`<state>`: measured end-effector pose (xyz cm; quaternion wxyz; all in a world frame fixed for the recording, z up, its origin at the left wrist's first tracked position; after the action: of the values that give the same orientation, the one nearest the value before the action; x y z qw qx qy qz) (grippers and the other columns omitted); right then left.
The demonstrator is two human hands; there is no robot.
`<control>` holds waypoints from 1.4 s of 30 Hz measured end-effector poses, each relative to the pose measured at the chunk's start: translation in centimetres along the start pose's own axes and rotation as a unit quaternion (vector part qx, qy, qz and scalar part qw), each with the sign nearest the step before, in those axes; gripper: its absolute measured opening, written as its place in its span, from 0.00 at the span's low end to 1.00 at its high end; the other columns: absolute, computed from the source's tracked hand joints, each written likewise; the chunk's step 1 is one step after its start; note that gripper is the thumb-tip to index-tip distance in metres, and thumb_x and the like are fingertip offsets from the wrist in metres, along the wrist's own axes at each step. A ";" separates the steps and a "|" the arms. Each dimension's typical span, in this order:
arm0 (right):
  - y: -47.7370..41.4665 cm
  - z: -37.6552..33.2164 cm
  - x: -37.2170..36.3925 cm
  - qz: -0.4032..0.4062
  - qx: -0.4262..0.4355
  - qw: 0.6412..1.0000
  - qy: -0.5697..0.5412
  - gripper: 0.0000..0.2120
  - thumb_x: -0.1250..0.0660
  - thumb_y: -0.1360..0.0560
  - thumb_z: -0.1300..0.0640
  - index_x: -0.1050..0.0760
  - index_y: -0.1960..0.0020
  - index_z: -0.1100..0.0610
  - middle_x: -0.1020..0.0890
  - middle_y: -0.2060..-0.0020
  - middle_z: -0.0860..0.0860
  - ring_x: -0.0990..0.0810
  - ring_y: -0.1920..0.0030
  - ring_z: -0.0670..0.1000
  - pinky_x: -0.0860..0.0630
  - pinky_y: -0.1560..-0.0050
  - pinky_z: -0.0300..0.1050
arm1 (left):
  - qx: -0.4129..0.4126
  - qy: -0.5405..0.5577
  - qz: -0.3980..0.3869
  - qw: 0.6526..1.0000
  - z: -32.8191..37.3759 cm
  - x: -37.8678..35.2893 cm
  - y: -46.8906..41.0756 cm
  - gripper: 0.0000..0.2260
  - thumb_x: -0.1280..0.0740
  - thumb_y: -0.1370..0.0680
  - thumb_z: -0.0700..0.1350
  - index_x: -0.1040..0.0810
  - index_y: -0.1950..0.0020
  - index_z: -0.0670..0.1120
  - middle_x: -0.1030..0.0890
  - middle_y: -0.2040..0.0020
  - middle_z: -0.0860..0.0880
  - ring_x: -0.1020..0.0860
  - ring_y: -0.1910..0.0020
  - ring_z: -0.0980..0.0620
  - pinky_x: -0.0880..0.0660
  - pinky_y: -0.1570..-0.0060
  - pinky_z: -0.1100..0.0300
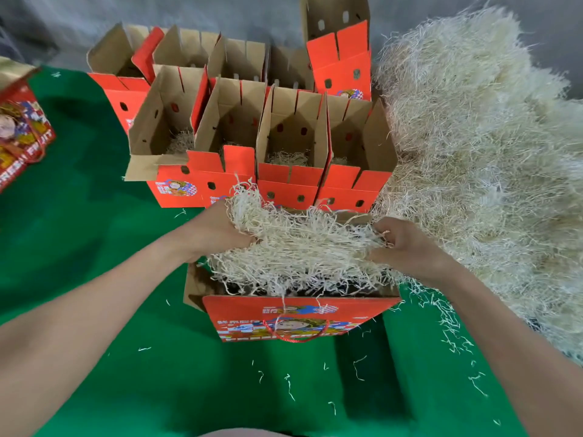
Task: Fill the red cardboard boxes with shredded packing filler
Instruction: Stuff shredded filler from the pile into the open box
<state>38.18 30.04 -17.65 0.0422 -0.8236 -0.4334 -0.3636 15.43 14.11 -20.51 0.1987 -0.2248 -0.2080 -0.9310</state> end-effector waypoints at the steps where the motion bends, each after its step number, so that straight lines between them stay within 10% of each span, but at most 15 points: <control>1: -0.1 -0.3 0.3 0.004 0.010 1.000 -0.026 0.12 0.31 0.30 0.66 0.29 0.51 0.53 0.23 0.60 0.52 0.24 0.62 0.48 0.30 0.66 0.34 | 0.011 0.019 -0.003 1.000 0.1 0.0 0.1 0.22 0.28 0.30 0.40 0.27 0.37 0.46 0.21 0.44 0.48 0.23 0.44 0.50 0.26 0.42 0.60; 5: 0.0 -1.7 -0.3 -0.121 -0.003 0.965 -0.235 0.30 0.27 0.34 0.50 0.34 0.36 0.39 0.32 0.36 0.42 0.30 0.38 0.45 0.37 0.35 0.51 | -0.009 0.129 -0.059 0.990 1.8 -2.1 0.3 0.20 0.24 0.32 0.39 0.24 0.43 0.52 0.18 0.48 0.55 0.21 0.47 0.59 0.25 0.49 0.68; 9: -0.4 -2.8 -3.7 -0.125 -0.064 0.973 -0.184 0.50 0.27 0.38 0.37 0.51 0.25 0.45 0.39 0.35 0.40 0.36 0.32 0.50 0.34 0.38 0.47 | 0.032 0.157 -0.163 0.974 2.2 -4.1 0.7 0.29 0.21 0.37 0.42 0.29 0.40 0.43 0.20 0.48 0.52 0.24 0.46 0.57 0.30 0.39 0.60; 11: -0.7 -2.2 -4.5 -0.077 -0.104 0.976 -0.175 0.46 0.27 0.32 0.48 0.52 0.25 0.55 0.37 0.30 0.59 0.35 0.32 0.60 0.32 0.39 0.47 | 0.062 0.221 -0.151 0.962 1.4 -3.2 0.5 0.24 0.22 0.39 0.42 0.27 0.47 0.41 0.21 0.55 0.50 0.27 0.51 0.54 0.31 0.47 0.63; 14: -0.7 -0.9 -3.7 -0.037 -0.140 0.967 -0.208 0.42 0.30 0.29 0.58 0.52 0.25 0.59 0.43 0.27 0.58 0.38 0.30 0.57 0.37 0.38 0.46 | 0.050 0.239 -0.060 0.968 0.4 -1.3 0.3 0.08 0.28 0.31 0.35 0.21 0.54 0.44 0.19 0.57 0.50 0.23 0.51 0.51 0.31 0.55 0.65; 17: -0.4 -1.2 -3.8 -0.095 -0.133 0.957 -0.240 0.48 0.29 0.33 0.45 0.55 0.24 0.57 0.49 0.26 0.51 0.46 0.27 0.55 0.45 0.31 0.51 | 0.009 0.155 -0.032 0.987 0.5 -1.7 0.3 0.23 0.25 0.31 0.40 0.27 0.38 0.42 0.24 0.43 0.53 0.27 0.40 0.54 0.35 0.42 0.63; 21: -0.8 -3.1 -6.4 -0.135 -0.140 0.959 -0.205 0.54 0.27 0.37 0.40 0.55 0.25 0.57 0.45 0.26 0.53 0.43 0.28 0.56 0.40 0.33 0.52 | -0.075 -0.007 -0.057 0.996 3.4 -5.0 0.5 0.24 0.25 0.33 0.37 0.27 0.40 0.45 0.23 0.58 0.57 0.24 0.64 0.60 0.30 0.66 0.72; 25: -2.2 -2.2 -6.1 -0.054 -0.163 0.973 -0.155 0.28 0.31 0.28 0.52 0.39 0.36 0.62 0.26 0.50 0.57 0.25 0.51 0.51 0.31 0.58 0.42 | -0.034 0.062 -0.092 0.993 3.1 -3.6 0.0 0.16 0.24 0.33 0.43 0.25 0.51 0.54 0.26 0.50 0.56 0.28 0.51 0.59 0.32 0.55 0.66; 30: -1.7 -0.1 -3.5 0.017 -0.182 0.960 -0.213 0.38 0.33 0.26 0.53 0.50 0.27 0.66 0.37 0.31 0.63 0.29 0.43 0.58 0.32 0.42 0.51 | 0.001 0.209 -0.023 0.978 1.3 -0.4 0.3 0.10 0.28 0.30 0.39 0.24 0.55 0.50 0.24 0.52 0.53 0.28 0.53 0.59 0.36 0.58 0.66; 32: -1.4 0.1 -3.0 0.030 -0.195 0.942 -0.270 0.36 0.34 0.25 0.54 0.50 0.27 0.65 0.33 0.34 0.59 0.28 0.51 0.51 0.28 0.49 0.44 | 0.007 0.263 -0.008 0.965 0.7 0.0 0.5 0.12 0.28 0.31 0.40 0.24 0.51 0.50 0.21 0.55 0.52 0.26 0.50 0.53 0.32 0.55 0.64; 36: -1.2 0.7 -2.9 0.022 -0.213 0.921 -0.326 0.38 0.34 0.26 0.52 0.51 0.26 0.62 0.36 0.30 0.58 0.29 0.39 0.55 0.30 0.39 0.53 | 0.075 0.212 -0.151 0.963 0.0 -1.1 2.0 0.37 0.23 0.39 0.56 0.30 0.34 0.44 0.29 0.35 0.52 0.36 0.30 0.52 0.44 0.30 0.56; 38: -1.4 0.9 -3.5 0.012 -0.211 0.920 -0.330 0.40 0.33 0.27 0.50 0.51 0.25 0.61 0.40 0.28 0.57 0.39 0.30 0.58 0.40 0.31 0.59 | 0.117 0.091 -0.196 0.969 -0.5 -2.8 2.6 0.42 0.22 0.37 0.52 0.38 0.30 0.39 0.31 0.37 0.51 0.34 0.48 0.56 0.37 0.36 0.60; 39: -1.5 0.9 -3.4 0.018 -0.208 0.924 -0.321 0.40 0.33 0.27 0.50 0.52 0.25 0.61 0.40 0.27 0.58 0.41 0.29 0.59 0.42 0.30 0.59 | 0.109 0.049 -0.173 0.978 -0.6 -3.1 2.4 0.37 0.24 0.33 0.48 0.37 0.31 0.38 0.34 0.37 0.51 0.44 0.38 0.58 0.31 0.43 0.61; 40: -1.5 1.0 -3.2 0.023 -0.206 0.931 -0.301 0.40 0.33 0.27 0.50 0.52 0.25 0.62 0.41 0.28 0.59 0.41 0.29 0.59 0.42 0.31 0.58 | 0.098 0.045 -0.135 0.985 -0.5 -3.0 2.0 0.31 0.26 0.31 0.43 0.36 0.33 0.38 0.26 0.50 0.50 0.25 0.51 0.58 0.29 0.51 0.64; 42: -1.6 1.5 -2.5 0.030 -0.208 0.943 -0.258 0.37 0.34 0.26 0.52 0.50 0.26 0.63 0.40 0.28 0.60 0.36 0.32 0.58 0.38 0.31 0.56 | 0.104 0.096 -0.059 0.988 -0.7 -1.7 1.5 0.29 0.30 0.29 0.36 0.37 0.30 0.39 0.30 0.55 0.54 0.28 0.55 0.59 0.33 0.50 0.65</control>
<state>36.99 29.90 -20.73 -0.2325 -0.8923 -0.3186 -0.2197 17.30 12.96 -21.51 0.1844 -0.1001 -0.2972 -0.9315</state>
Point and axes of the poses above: each hand's wrist, its own y-axis away from the middle knuckle, its own x-axis out of the back of the hand, z = x × y, the point moved 5 cm from there along -y, towards the middle knuckle
